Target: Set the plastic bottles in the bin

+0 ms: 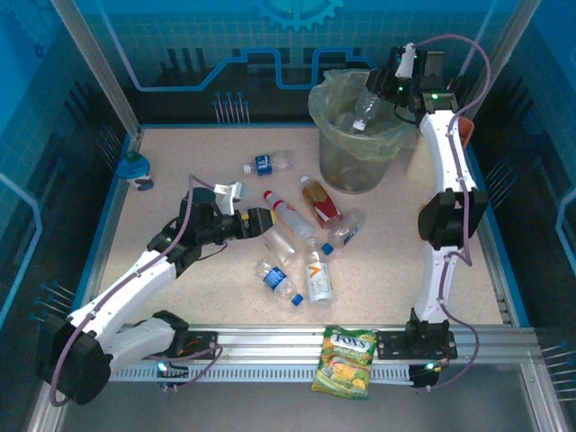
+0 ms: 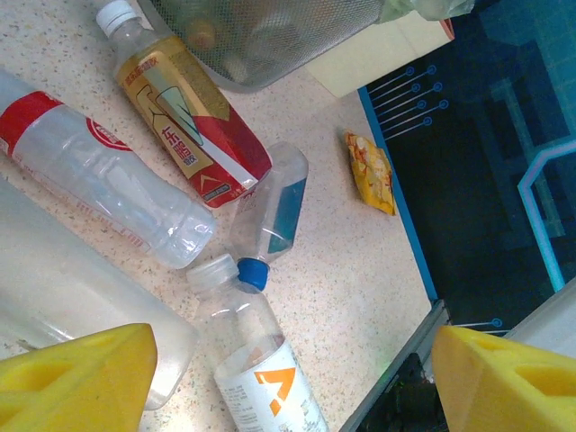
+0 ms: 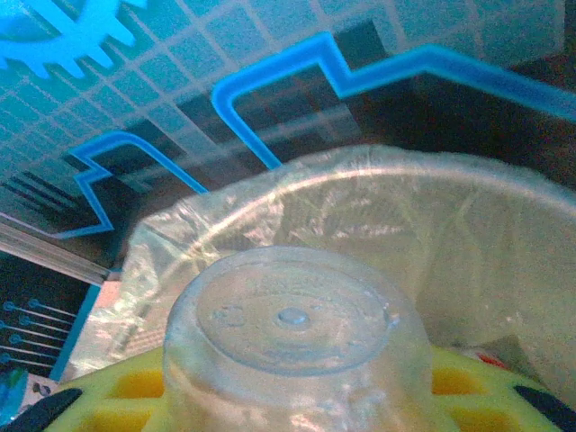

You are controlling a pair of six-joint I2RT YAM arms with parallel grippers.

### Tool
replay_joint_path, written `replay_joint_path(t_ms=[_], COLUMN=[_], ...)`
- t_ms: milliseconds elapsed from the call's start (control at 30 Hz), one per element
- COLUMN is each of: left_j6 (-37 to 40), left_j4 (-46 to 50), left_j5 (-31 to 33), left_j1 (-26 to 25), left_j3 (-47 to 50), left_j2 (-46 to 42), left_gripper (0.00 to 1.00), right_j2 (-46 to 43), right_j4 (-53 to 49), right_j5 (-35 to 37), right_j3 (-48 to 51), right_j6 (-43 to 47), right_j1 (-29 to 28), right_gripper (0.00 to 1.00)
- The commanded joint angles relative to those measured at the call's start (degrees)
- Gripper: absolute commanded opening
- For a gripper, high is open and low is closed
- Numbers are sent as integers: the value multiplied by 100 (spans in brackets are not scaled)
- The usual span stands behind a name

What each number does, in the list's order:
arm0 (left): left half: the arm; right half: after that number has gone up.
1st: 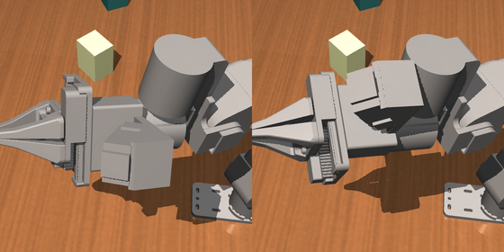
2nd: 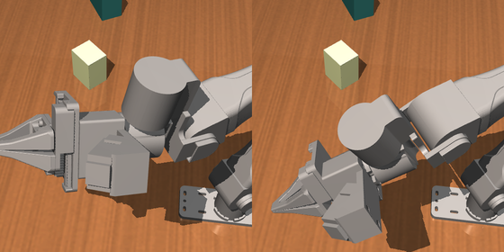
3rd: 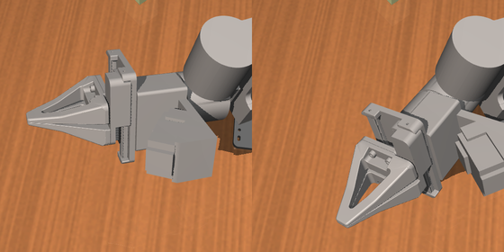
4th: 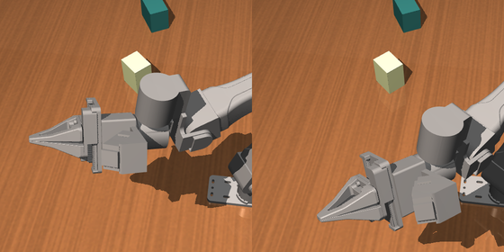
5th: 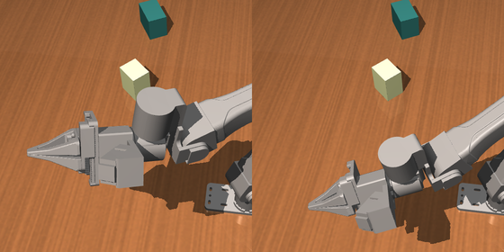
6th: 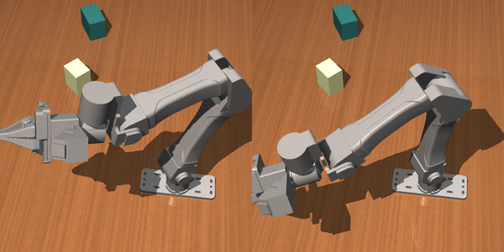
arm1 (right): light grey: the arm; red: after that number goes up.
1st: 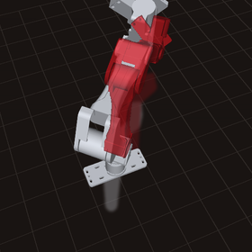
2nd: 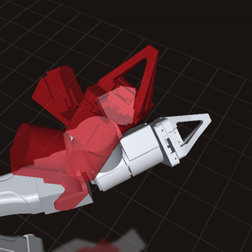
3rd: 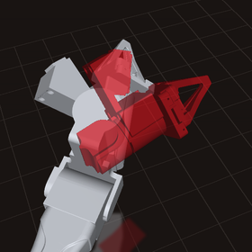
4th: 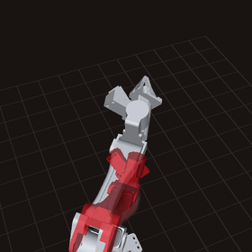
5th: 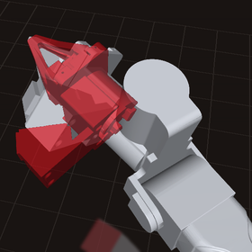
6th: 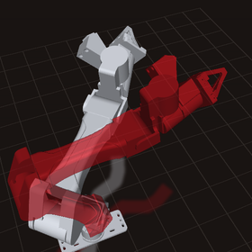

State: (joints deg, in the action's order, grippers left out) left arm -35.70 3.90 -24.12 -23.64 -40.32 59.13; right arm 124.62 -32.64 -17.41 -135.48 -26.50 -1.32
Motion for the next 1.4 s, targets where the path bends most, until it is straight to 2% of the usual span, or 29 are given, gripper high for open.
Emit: replay_joint_path(t_ms=[0, 300, 400, 433, 633, 733, 1167, 1367], left_j6=[6, 63, 59, 72, 228, 298, 659, 1214], left_j4=[78, 91, 124, 143, 447, 575, 1035, 1551], left_j5=[74, 53, 39, 39, 161, 221, 404, 595], left_j1=[1, 1, 8, 6, 4, 1, 4, 15], left_j3=[76, -2, 14, 23, 24, 11, -247, -854], left_j2=[-8, 105, 107, 96, -63, -125, -18, 390], left_gripper=[81, 81, 81, 81, 82, 83, 86, 91], right_j2=[169, 282, 345, 394, 388, 386, 183, -177], right_j4=[-319, -487, -476, -524, -545, -663, -1662, -2095], right_j5=[237, 1177, 1301, 1325, 1485, 1519, 1996, 1829], right_j3=[-168, 278, 351, 321, 311, 110, -1073, -1116], right_j6=[347, 544, 609, 636, 740, 783, 1291, 1428], right_j1=[-182, -517, -630, -664, -755, -763, -817, -727], right_gripper=[43, 45, 52, 58, 78, 84, 99, 100])
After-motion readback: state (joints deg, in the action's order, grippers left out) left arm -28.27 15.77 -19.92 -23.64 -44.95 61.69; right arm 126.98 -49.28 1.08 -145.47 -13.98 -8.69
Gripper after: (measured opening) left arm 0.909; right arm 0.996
